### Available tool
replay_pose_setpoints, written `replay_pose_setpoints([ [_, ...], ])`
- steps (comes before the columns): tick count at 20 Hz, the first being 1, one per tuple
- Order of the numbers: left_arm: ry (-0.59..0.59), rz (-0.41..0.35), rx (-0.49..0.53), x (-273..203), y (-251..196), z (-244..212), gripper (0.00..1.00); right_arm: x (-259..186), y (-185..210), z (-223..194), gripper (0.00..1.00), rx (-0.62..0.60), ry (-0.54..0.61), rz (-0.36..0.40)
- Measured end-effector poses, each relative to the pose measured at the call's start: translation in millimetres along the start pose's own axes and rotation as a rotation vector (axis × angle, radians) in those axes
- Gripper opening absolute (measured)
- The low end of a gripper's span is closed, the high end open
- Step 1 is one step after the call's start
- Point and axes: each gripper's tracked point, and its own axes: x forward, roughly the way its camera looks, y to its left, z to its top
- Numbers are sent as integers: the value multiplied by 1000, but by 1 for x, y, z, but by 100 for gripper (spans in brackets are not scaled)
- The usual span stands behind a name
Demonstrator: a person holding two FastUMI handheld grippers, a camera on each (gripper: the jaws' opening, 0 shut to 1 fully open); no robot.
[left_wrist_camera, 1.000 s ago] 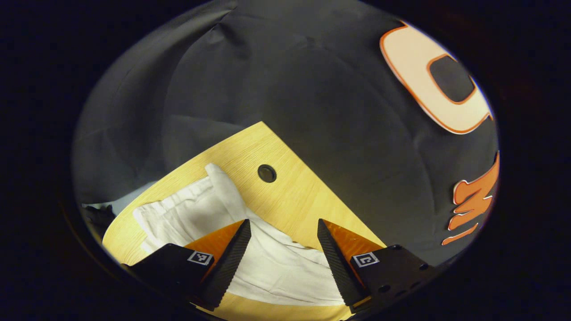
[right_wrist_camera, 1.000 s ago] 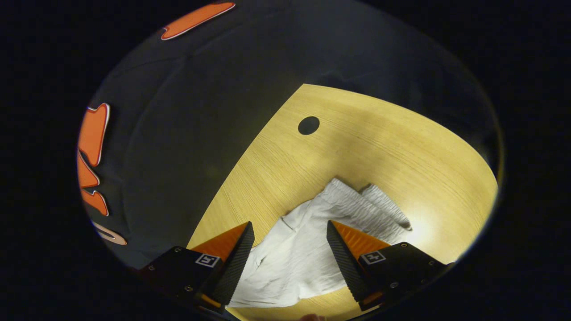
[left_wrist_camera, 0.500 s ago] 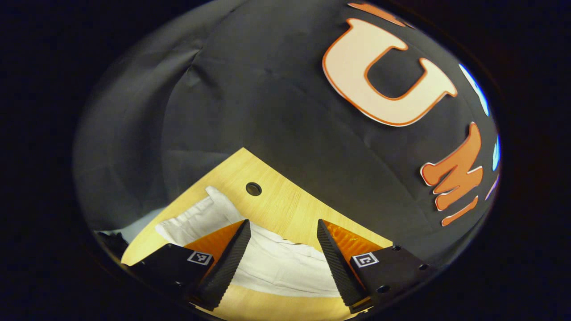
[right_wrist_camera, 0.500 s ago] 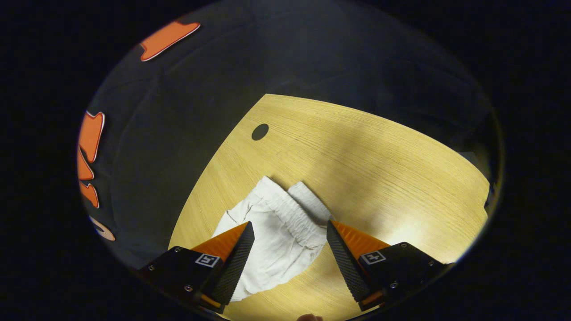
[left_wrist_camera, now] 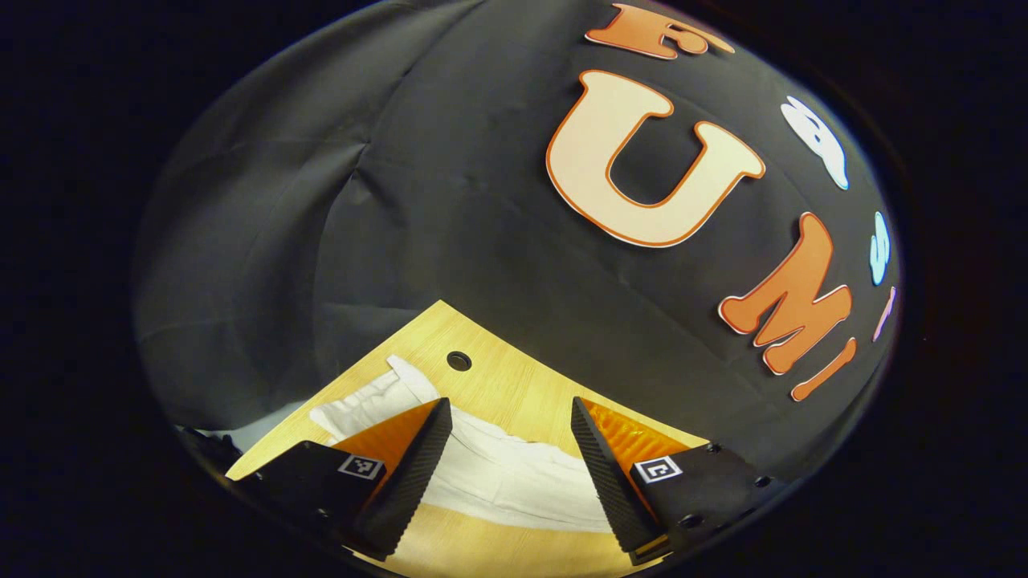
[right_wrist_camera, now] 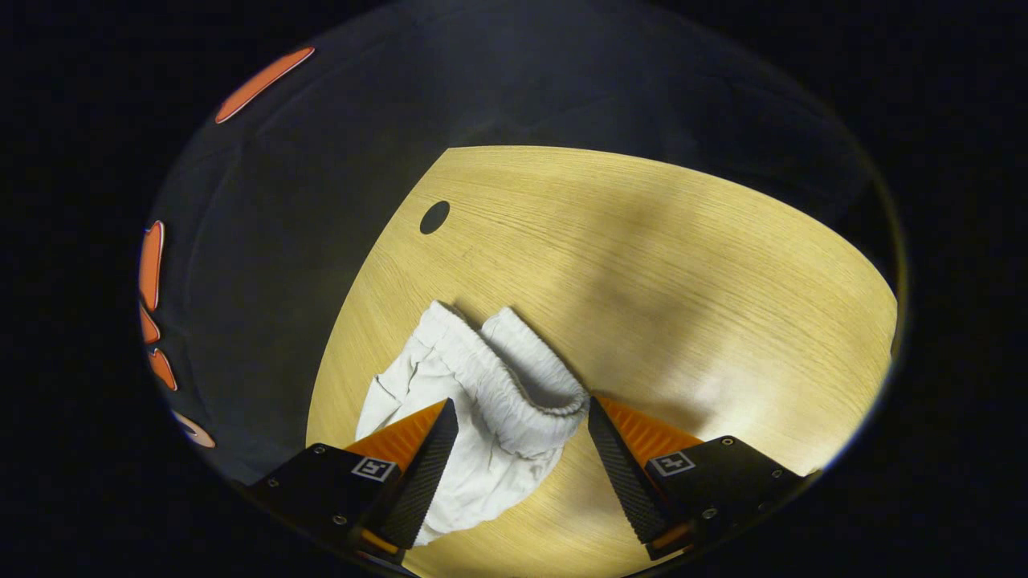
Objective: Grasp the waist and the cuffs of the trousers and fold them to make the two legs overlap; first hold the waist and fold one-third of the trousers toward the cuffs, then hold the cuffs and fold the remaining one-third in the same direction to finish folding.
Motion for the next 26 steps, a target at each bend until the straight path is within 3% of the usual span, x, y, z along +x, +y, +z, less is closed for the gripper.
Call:
replay_pose_setpoints([
  [3, -3, 27, 1, -10, 4, -5, 98, 1, -12, 2, 87, 19, -2, -24],
  [4, -2, 32, -4, -14, 5, -8, 98, 3, -13, 1, 74, 24, -3, -33],
  [5, -2, 38, -9, -17, 7, -10, 93, 4, -13, 2, 66, 30, -3, -43],
  [6, -3, 44, -15, -20, 10, -11, 98, 7, -11, 1, 41, 39, 0, -45],
  [7, -5, 48, -19, -23, 13, -12, 98, 9, -8, 3, 30, 48, -1, -37],
  [10, -15, 50, -30, -32, 16, -12, 98, 11, -3, 5, 12, 38, -14, -16],
  [11, -17, 46, -30, -34, 17, -12, 93, 8, 0, 6, 10, 27, -27, -6],
  [13, -21, 39, -28, -36, 16, -10, 98, -1, 9, 7, 8, 19, -31, 16],
  [18, -23, 0, -31, -37, 21, -6, 97, -39, 62, 14, 8, -34, -91, 112],
  [26, -2, -51, 38, -28, 61, 26, 97, -111, 174, -38, 8, -318, -205, 177],
])
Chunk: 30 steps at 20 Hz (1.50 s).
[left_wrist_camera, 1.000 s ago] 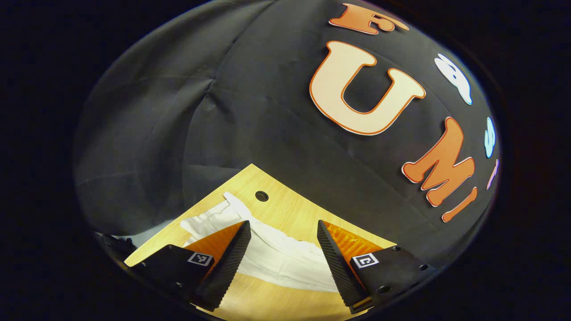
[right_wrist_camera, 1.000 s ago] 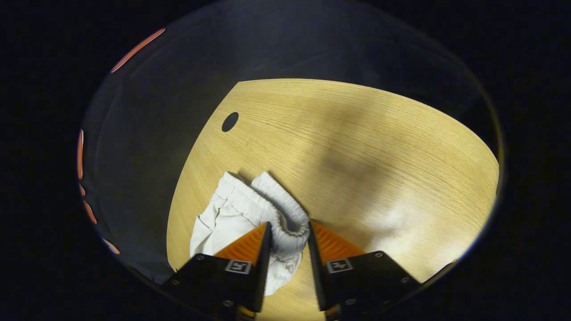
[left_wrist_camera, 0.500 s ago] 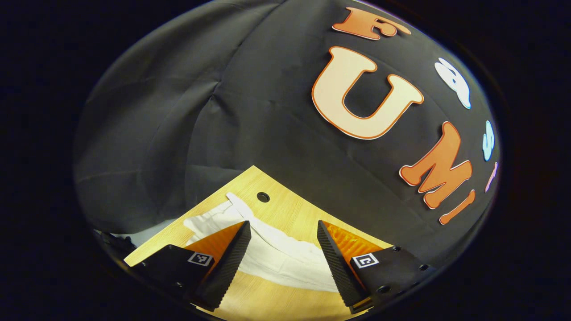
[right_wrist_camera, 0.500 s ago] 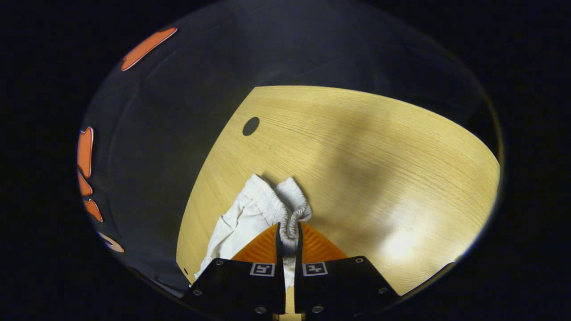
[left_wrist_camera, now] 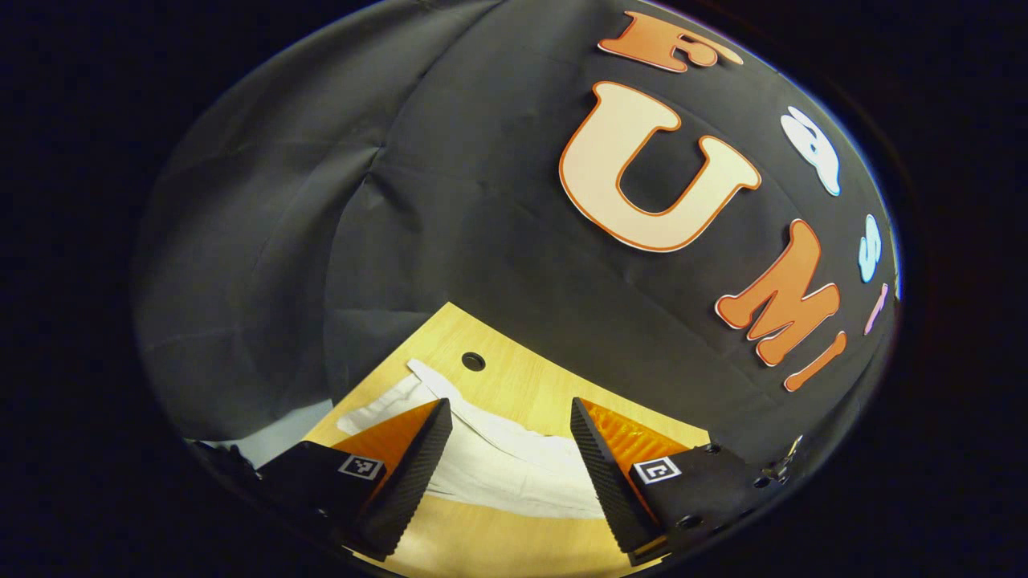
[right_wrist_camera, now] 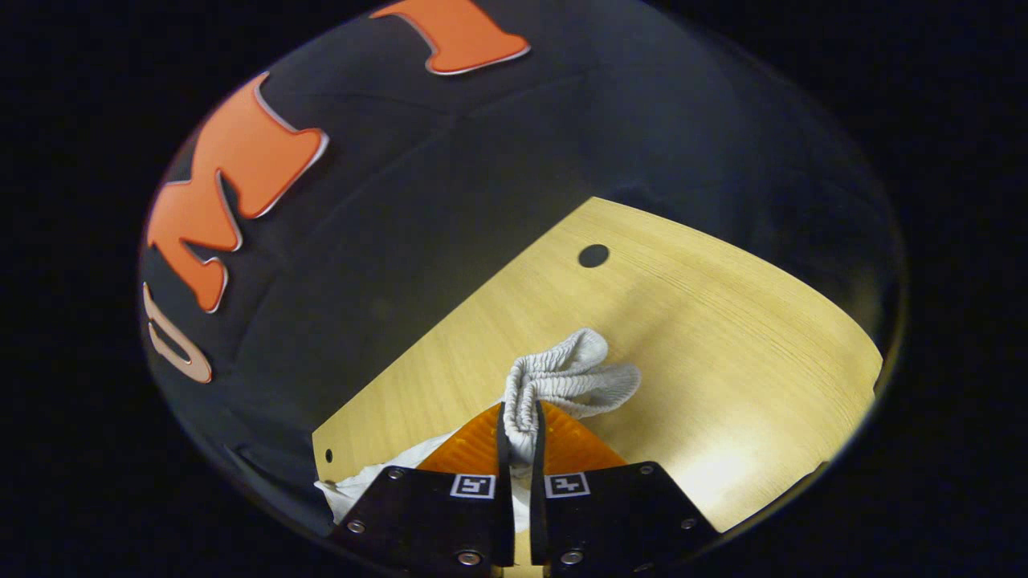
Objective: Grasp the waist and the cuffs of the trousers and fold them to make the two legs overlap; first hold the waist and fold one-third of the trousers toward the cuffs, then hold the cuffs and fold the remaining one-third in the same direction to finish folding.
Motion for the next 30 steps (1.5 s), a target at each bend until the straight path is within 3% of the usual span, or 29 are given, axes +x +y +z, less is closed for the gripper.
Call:
replay_pose_setpoints([
  [3, 0, -15, 12, 0, 29, 16, 97, -11, 61, -18, 8, -58, -22, 37],
  [4, 3, -25, 12, 0, 36, 19, 92, -13, 81, -25, 8, -76, -26, 46],
  [6, 12, -34, 12, 1, 56, 26, 97, -12, 123, -47, 8, -113, -24, 77],
  [7, 16, -37, 9, 1, 65, 28, 92, -15, 142, -58, 8, -132, -17, 90],
  [9, 16, -50, -3, -2, 81, 36, 100, -16, 179, -81, 8, -196, -13, 125],
  [14, 27, -41, 5, -7, 119, 41, 97, -11, 237, -135, 8, -380, 9, 144],
  [16, 29, -40, -4, -11, 131, 44, 92, -11, 257, -159, 8, -386, 41, 175],
  [17, 24, -36, -5, -13, 138, 46, 97, -9, 263, -170, 8, -392, 56, 181],
  [25, 44, 0, -37, -25, 168, 32, 97, 26, 279, -256, 10, -481, 159, 164],
  [29, 54, 3, -68, -27, 170, 26, 97, 22, 284, -282, 23, -474, 210, 211],
  [30, 56, 3, -74, -26, 170, 24, 97, 15, 291, -285, 35, -476, 215, 229],
])
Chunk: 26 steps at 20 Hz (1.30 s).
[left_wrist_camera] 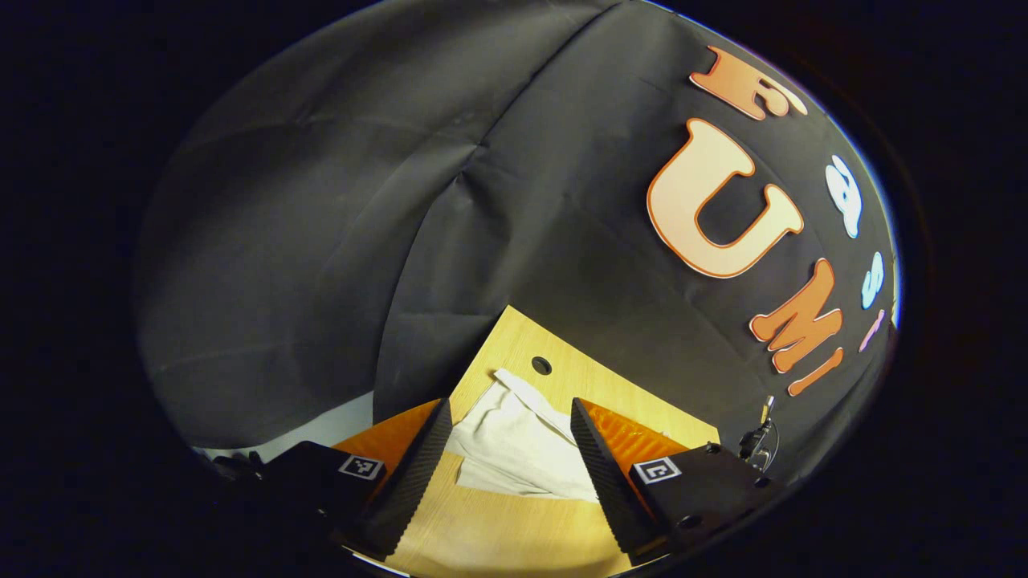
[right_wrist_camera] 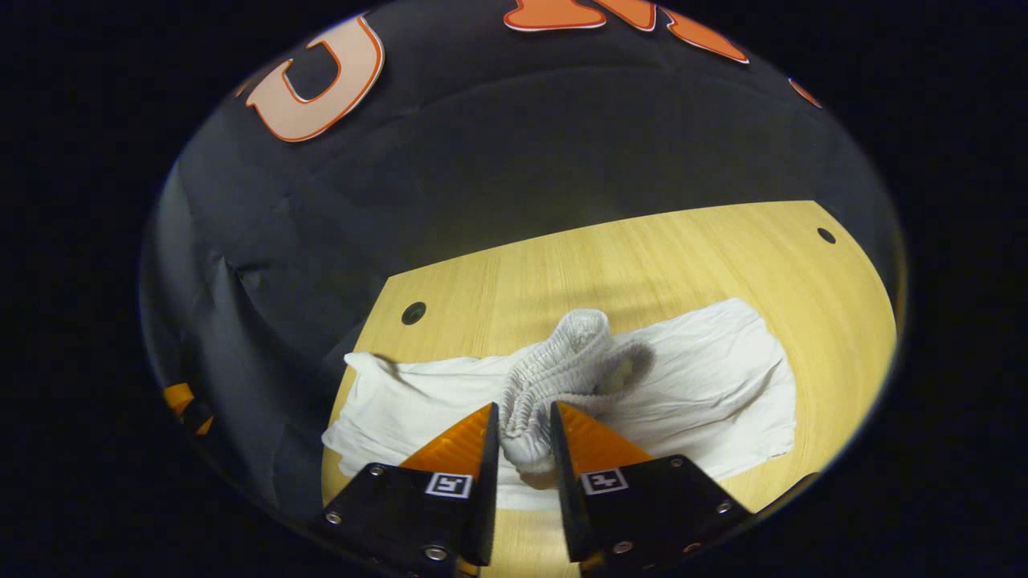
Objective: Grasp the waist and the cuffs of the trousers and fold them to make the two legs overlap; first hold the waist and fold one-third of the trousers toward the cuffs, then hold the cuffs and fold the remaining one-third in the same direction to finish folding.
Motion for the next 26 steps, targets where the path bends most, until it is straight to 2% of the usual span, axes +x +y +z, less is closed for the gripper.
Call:
replay_pose_setpoints([
  [1, 2, 2, -7, 1, 0, -2, 97, -1, 5, 1, 42, -6, -5, 13],
  [2, 5, 2, -18, 4, -1, -4, 97, -4, 10, 2, 59, -13, -10, 28],
  [4, 7, -3, -49, 7, -3, -10, 97, -11, 5, 3, 99, -21, -16, 24],
  [9, 63, -8, -157, 22, -7, -40, 97, -31, -7, 5, 98, -11, -10, 53],
  [13, 89, 8, -239, 34, -9, -67, 97, -40, -28, 7, 98, -56, -16, 35],
  [14, 101, 12, -258, 35, -8, -74, 100, -43, -33, 6, 98, -60, -11, 36],
  [15, 113, 16, -281, 37, -7, -82, 97, -44, -36, 5, 98, -60, -4, 40],
  [16, 122, 25, -309, 40, -5, -91, 100, -45, -42, 3, 98, -61, 6, 44],
  [19, 149, 68, -413, 51, 6, -123, 97, -45, -59, 1, 98, -63, 27, 48],
  [22, 180, 116, -476, 59, 19, -156, 100, -41, -81, -1, 98, -76, 50, 33],
  [24, 197, 136, -512, 66, 25, -174, 97, -42, -94, -4, 98, -88, 64, 31],
  [26, 202, 153, -559, 75, 27, -187, 100, -39, -105, -7, 98, -72, 79, 34],
])
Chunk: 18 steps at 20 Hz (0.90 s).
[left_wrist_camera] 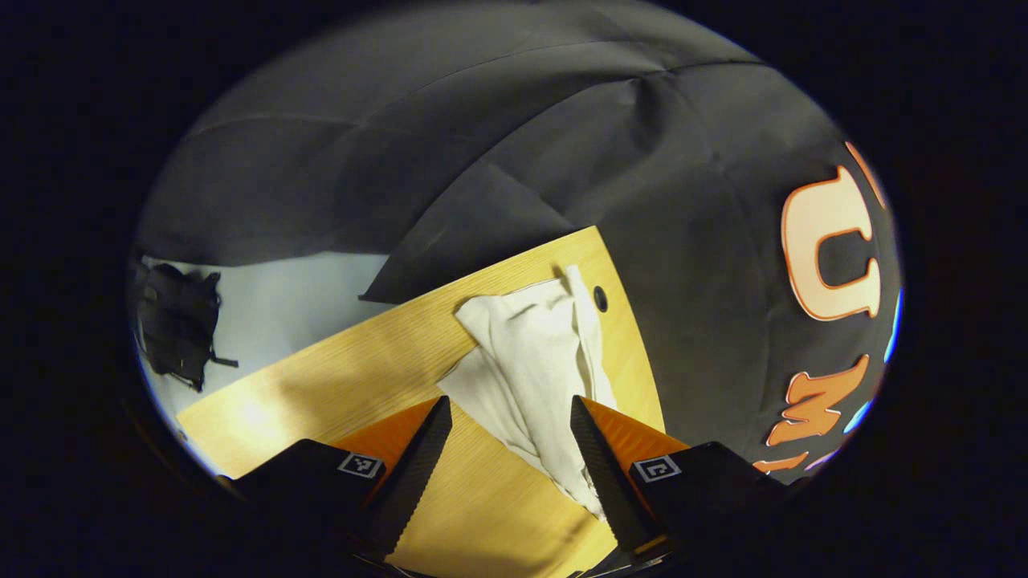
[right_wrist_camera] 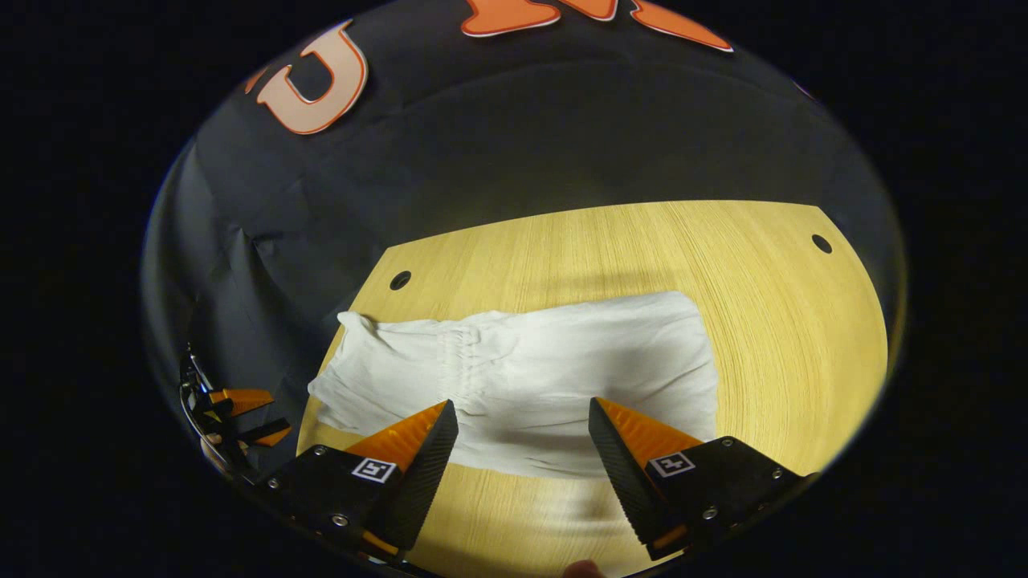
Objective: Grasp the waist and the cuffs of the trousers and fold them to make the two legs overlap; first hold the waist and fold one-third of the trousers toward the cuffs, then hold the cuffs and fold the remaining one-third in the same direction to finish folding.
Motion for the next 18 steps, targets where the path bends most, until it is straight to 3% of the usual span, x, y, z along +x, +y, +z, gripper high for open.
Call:
replay_pose_setpoints([
  [5, 39, -20, -92, 36, 2, -20, 98, 0, -26, -12, 98, 68, 30, 17],
  [8, 66, -4, -133, 54, 7, -29, 100, -4, -50, -11, 98, 73, 12, -30],
  [13, 75, 32, -117, 71, 8, -34, 98, -13, -72, -8, 98, 115, -8, -55],
  [18, 78, -21, -74, 90, -12, -29, 98, -11, -81, -12, 98, 154, 4, -61],
])
